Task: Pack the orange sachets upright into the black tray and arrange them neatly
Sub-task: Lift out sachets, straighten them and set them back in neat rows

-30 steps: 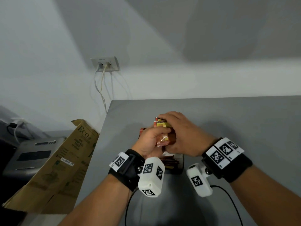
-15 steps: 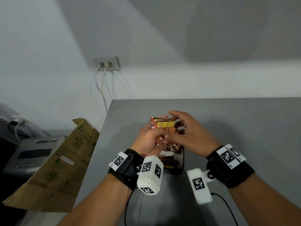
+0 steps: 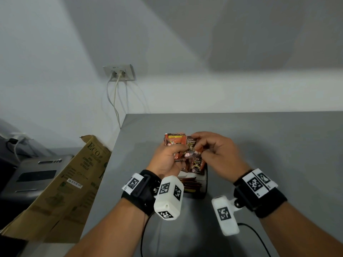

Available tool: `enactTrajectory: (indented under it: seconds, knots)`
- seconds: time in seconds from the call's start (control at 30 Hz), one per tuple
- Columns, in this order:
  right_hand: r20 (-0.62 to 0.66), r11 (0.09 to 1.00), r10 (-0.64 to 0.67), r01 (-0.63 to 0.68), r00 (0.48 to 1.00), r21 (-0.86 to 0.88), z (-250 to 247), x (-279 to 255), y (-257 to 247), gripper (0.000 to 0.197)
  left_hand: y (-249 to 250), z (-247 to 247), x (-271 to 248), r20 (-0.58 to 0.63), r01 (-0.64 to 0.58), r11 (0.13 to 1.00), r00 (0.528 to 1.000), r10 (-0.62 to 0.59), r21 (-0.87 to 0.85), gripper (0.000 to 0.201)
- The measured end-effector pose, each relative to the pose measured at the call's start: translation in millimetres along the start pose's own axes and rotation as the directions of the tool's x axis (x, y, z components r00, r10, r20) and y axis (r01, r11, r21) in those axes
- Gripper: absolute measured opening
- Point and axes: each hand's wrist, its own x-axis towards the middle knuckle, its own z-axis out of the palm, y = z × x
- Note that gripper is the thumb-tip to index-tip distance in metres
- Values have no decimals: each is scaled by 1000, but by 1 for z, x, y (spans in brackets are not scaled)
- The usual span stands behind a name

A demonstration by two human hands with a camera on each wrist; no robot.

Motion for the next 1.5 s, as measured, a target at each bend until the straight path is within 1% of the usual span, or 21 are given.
enactTrajectory:
  seconds: [0.1, 0.2, 0.27, 0.33, 0.4, 0.47, 0.5, 0.57, 0.63, 0.7, 0.77, 0.83, 0.9, 0.97, 1.07, 1.13, 1.23, 1.3, 1.37, 1.43, 1.5]
  knots:
    - [2, 981, 132, -131, 991, 140, 4, -2, 0, 31, 0, 0, 1, -16, -59, 997, 998, 60, 48, 36]
    - [-101, 971, 215, -201, 971, 127, 9, 3, 1, 42, -2, 0, 2, -45, -87, 993, 995, 90, 80, 37]
    - [-144, 958, 251, -224, 957, 180, 9, 7, 2, 34, -1, 0, 2, -80, -50, 998, 995, 52, 27, 30]
    - [-133, 877, 352, -278, 926, 392, 6, 8, 2, 25, 2, -2, 2, -122, -37, 999, 992, 33, -28, 27]
    - [-41, 737, 445, -340, 895, 585, 6, 7, 3, 20, 2, -6, 5, -155, -89, 996, 984, 86, -15, 35]
    - [70, 629, 505, -422, 861, 652, 12, 3, 5, 17, -2, -6, 8, -181, -156, 988, 971, 156, 15, 45]
    - [107, 614, 517, -455, 849, 645, 16, 2, 7, 17, -4, -5, 8, -181, -180, 983, 967, 180, 14, 48]
    - [108, 631, 531, -477, 841, 612, 26, 3, 11, 25, -7, -3, 7, -175, -213, 977, 961, 212, 15, 54]
    - [-7, 693, 538, -438, 843, 572, 26, 9, 10, 24, -8, -4, 6, -133, -200, 979, 970, 205, 47, 57]
    - [-93, 760, 518, -407, 851, 507, 21, 15, 7, 22, -8, -6, 6, -114, -168, 983, 978, 175, 70, 48]
    - [-60, 782, 500, -420, 864, 460, 17, 18, 3, 26, -6, -5, 5, -119, -166, 981, 977, 177, 102, 46]
    - [47, 774, 495, -466, 867, 429, 20, 16, -2, 25, -8, -5, 6, -99, -198, 971, 972, 212, 136, 54]
    - [110, 787, 483, -486, 869, 380, 25, 14, -7, 24, -9, -5, 5, -85, -201, 968, 973, 216, 153, 54]
    - [67, 811, 469, -459, 881, 363, 25, 14, -9, 26, -7, -7, 5, -102, -165, 978, 979, 178, 128, 43]
    - [-16, 798, 478, -427, 878, 425, 18, 18, -7, 24, -1, -11, 2, -97, -100, 994, 990, 105, 53, 31]
    - [-18, 806, 470, -421, 882, 416, 13, 18, -8, 21, -1, -14, 1, -90, -93, 990, 991, 102, 104, 34]
    - [51, 837, 427, -416, 903, 356, 10, 18, -10, 21, -4, -14, 2, -89, -103, 973, 988, 123, 208, 41]
    - [65, 863, 400, -399, 914, 311, 12, 19, -9, 22, -6, -13, 2, -87, -112, 962, 987, 137, 249, 42]
    - [30, 889, 375, -369, 926, 271, 15, 19, -8, 23, -6, -14, 4, -105, -111, 960, 984, 141, 256, 42]
    - [-36, 927, 307, -290, 951, 238, 16, 19, -8, 27, -6, -15, 5, -126, -85, 976, 986, 112, 199, 39]
    - [-87, 988, 147, -142, 985, 67, 9, 17, -9, 27, -2, -17, 5, -126, -25, 997, 991, 34, 75, 40]
